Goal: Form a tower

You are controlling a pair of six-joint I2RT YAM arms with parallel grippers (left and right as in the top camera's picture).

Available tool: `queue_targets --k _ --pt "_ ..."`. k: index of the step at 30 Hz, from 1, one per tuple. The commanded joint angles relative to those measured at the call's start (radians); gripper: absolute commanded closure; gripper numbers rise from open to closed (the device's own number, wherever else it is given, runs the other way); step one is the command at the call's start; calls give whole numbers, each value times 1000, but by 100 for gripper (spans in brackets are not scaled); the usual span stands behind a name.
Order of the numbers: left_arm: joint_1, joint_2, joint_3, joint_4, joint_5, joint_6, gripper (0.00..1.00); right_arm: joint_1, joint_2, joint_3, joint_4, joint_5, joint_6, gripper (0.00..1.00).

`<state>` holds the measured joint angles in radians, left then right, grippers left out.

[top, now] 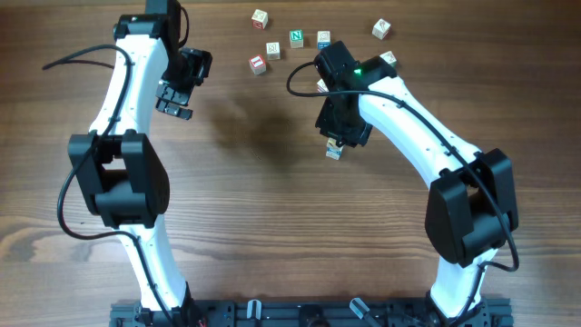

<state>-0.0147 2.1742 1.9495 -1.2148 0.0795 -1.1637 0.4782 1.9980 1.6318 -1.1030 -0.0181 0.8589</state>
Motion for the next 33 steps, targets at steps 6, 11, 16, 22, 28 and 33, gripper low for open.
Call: queue_targets --k 6,11,16,22,28,33 --pt "4 -31 -5 0 -10 12 0 1 -13 23 -13 48 14 95" --pt "4 -31 -5 0 -10 12 0 1 -13 23 -12 47 5 95" --pt "4 -31 -5 0 -10 12 0 1 -13 23 1 47 -8 95" --pt "4 -31 -5 0 -10 12 0 2 -13 23 8 39 -29 95" --pt "4 -31 -5 -1 -10 12 0 2 -13 23 -9 23 -30 95" --pt "4 -31 -5 0 -10 12 0 2 -13 23 -5 17 -29 95"
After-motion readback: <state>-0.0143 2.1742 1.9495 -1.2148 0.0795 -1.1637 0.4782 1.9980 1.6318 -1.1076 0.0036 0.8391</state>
